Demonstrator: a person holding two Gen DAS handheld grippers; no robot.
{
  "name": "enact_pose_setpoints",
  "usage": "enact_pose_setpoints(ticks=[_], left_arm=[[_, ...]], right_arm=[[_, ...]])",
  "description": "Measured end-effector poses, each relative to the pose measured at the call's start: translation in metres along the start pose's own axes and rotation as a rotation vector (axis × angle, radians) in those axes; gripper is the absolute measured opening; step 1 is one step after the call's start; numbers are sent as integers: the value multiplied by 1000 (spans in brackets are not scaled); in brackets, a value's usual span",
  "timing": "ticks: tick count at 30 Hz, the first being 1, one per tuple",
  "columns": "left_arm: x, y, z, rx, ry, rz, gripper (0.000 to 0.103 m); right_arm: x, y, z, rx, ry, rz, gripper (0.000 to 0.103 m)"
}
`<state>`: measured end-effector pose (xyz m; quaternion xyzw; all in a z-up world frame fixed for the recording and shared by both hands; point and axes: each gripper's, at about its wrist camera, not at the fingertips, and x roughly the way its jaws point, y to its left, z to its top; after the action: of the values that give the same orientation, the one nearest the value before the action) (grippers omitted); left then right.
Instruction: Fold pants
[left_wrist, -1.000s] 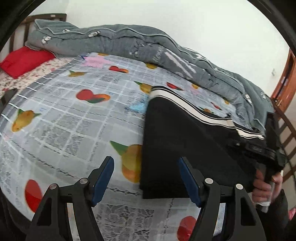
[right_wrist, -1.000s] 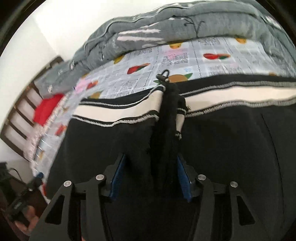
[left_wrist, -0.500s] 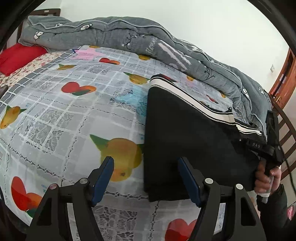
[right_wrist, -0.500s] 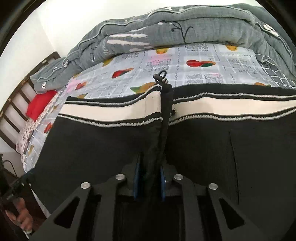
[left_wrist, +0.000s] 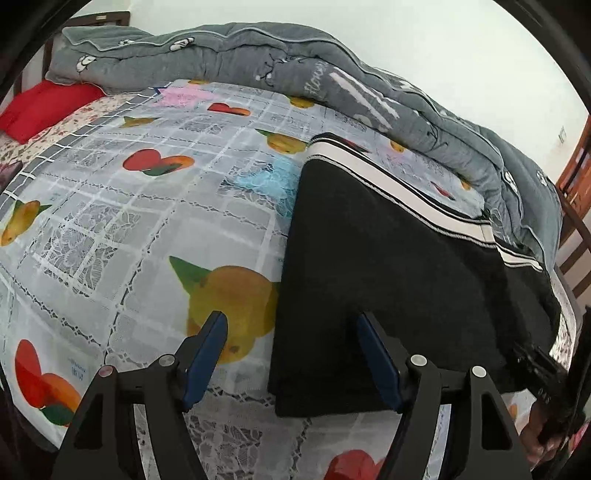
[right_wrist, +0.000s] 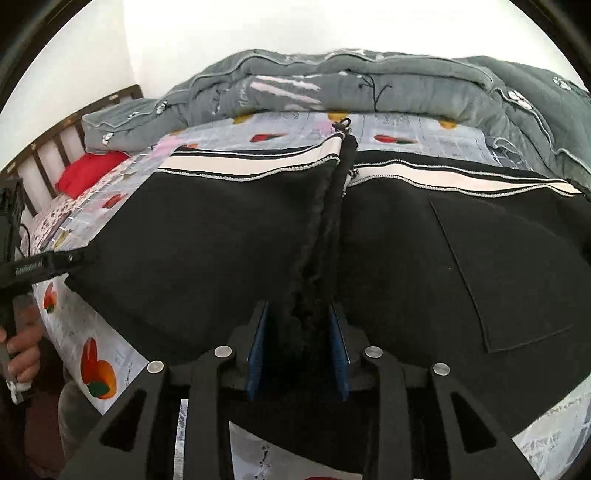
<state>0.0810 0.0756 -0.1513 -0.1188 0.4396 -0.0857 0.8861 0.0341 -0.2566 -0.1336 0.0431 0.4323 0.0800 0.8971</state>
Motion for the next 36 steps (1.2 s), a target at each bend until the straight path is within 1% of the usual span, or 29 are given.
enact_pose_setpoints(ticks=[3,5,7,9,10,13,17,19,21,22,23,24,25,29,31,34,36], left_arm=[[-3,3,2,-7,14,-29,70],[-4,7,2,-11,11,-42,70],[-4,13,2,-15,12,-73,70],[-5,19,3,-27,6,-90,70],[-5,22,3,-37,2,-94,70],[-3,26,8,-62,8,-109,69],[1,21,11,-63,18,-137,69],[5,17,12,-63,17,-134,67],[9,13,14,-61,18,-135,61],[11,12,16,-63,21,-141,60],[14,11,17,-70,27,-147,58],[17,10,19,-81,34,-153,56],[19,9,20,-88,37,-156,55],[28,2,27,-87,47,-145,55],[32,-2,30,-80,48,-134,55],[36,-8,34,-59,46,-110,54],[40,-9,38,-52,46,-94,50]], right_arm=[[-3,-8,7,39,19,40,31],[-10,-14,11,51,31,58,33],[-21,-19,12,59,10,45,40],[-36,-27,12,66,-20,11,43],[-44,-33,13,70,-34,-14,43],[-64,-52,11,88,-61,-103,44],[-85,-94,0,172,-73,-179,44],[-95,-118,-10,229,-79,-223,44],[-107,-144,-22,296,-84,-262,45],[-111,-156,-28,322,-86,-277,46],[-115,-170,-35,357,-89,-300,51],[-118,-180,-39,383,-92,-314,53],[-121,-193,-45,417,-95,-326,53],[-121,-237,-57,549,-118,-317,53],[-117,-251,-55,586,-133,-296,53],[-105,-268,-47,615,-155,-246,54],[-91,-280,-35,626,-170,-209,57]])
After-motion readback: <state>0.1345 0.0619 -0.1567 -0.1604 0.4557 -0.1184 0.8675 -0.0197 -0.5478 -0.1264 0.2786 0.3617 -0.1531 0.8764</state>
